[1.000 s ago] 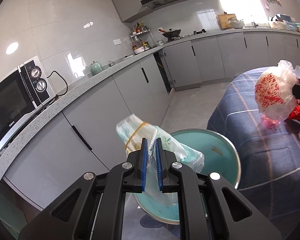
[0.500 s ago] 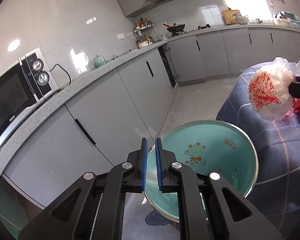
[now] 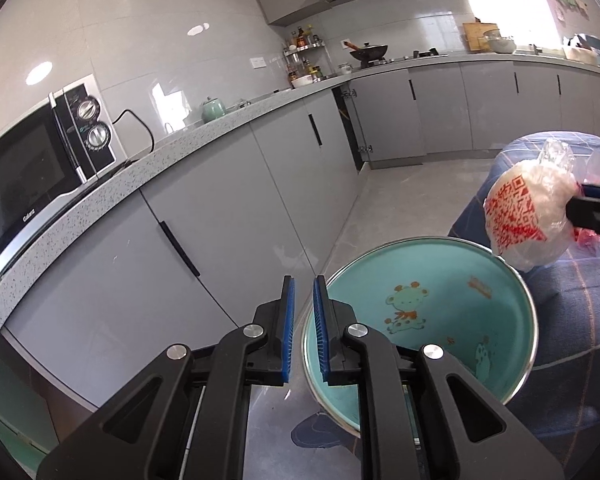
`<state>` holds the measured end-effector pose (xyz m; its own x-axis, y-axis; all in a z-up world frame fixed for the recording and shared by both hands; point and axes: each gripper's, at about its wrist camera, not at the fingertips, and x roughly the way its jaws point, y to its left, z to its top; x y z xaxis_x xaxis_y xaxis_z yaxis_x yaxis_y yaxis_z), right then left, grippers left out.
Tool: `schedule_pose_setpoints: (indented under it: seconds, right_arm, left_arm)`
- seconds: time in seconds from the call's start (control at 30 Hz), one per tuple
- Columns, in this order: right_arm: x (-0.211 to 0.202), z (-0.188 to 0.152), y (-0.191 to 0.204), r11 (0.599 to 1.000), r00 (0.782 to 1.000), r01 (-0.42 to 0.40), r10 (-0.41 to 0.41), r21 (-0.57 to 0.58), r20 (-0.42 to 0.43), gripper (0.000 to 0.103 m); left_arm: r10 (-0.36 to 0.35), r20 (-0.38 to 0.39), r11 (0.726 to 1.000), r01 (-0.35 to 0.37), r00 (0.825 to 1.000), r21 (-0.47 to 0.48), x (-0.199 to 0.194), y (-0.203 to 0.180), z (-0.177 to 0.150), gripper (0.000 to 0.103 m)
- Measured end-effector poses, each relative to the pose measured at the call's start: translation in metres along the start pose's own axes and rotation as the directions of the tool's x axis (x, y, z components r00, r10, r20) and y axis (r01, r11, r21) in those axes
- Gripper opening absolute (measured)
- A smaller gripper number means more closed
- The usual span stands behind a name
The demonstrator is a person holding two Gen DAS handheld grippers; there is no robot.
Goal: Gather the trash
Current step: 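Open the left tool over the teal bin and drop the clear bag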
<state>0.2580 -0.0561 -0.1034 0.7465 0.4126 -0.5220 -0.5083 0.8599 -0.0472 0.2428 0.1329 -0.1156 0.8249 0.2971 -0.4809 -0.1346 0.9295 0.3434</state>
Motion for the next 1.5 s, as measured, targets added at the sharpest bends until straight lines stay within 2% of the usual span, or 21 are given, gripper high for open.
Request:
schedule_pose_setpoints:
  seconds: [0.1, 0.13, 0.17, 0.2, 0.37, 0.47, 0.63, 0.97, 1.5]
  right_arm:
    - [0.008, 0.002, 0.008, 1.000, 1.000, -0.019, 0.019, -0.017, -0.005, 0.009]
    - [0.010, 0.002, 0.011, 0.999, 1.000, -0.023, 0.023, -0.023, -0.006, 0.009]
    - [0.013, 0.003, 0.014, 0.999, 0.999, -0.032, 0.032, -0.026, -0.009, 0.009]
    - [0.015, 0.003, 0.016, 0.999, 0.999, -0.038, 0.038, -0.029, -0.011, 0.009]
    - [0.028, 0.001, 0.027, 0.996, 0.997, -0.068, 0.067, -0.050, -0.031, 0.010]
    - [0.034, -0.001, 0.030, 0.995, 0.997, -0.074, 0.072, -0.060, -0.033, 0.016]
    - [0.040, -0.006, 0.027, 0.996, 0.996, -0.077, 0.074, -0.047, -0.057, 0.041]
    - [0.025, -0.015, 0.011, 0.999, 0.998, -0.041, 0.040, -0.008, -0.057, 0.043]
    - [-0.025, -0.022, -0.019, 0.999, 1.000, 0.027, -0.027, 0.021, -0.007, 0.050]
  left_arm:
    - [0.007, -0.010, 1.000, -0.007, 1.000, -0.022, 0.003, 0.007, -0.001, 0.015]
    - [0.012, -0.012, 1.000, -0.013, 1.000, -0.026, 0.004, 0.008, -0.002, 0.024]
    - [0.022, -0.011, 0.999, -0.023, 1.000, -0.028, 0.004, 0.009, -0.003, 0.041]
    - [0.032, -0.009, 0.999, -0.032, 0.999, -0.027, 0.004, 0.010, -0.003, 0.048]
    - [0.046, -0.019, 0.998, -0.047, 0.999, -0.031, 0.007, 0.015, -0.005, 0.053]
    - [0.052, -0.031, 0.998, -0.053, 0.998, -0.034, 0.010, 0.018, -0.008, 0.057]
    - [0.056, -0.037, 0.998, -0.058, 0.998, -0.034, 0.011, 0.020, -0.009, 0.060]
    - [0.054, -0.035, 0.998, -0.054, 0.998, -0.017, 0.007, 0.015, -0.009, 0.067]
    - [0.016, 0.014, 0.998, -0.017, 1.000, 0.068, -0.020, -0.033, 0.010, 0.074]
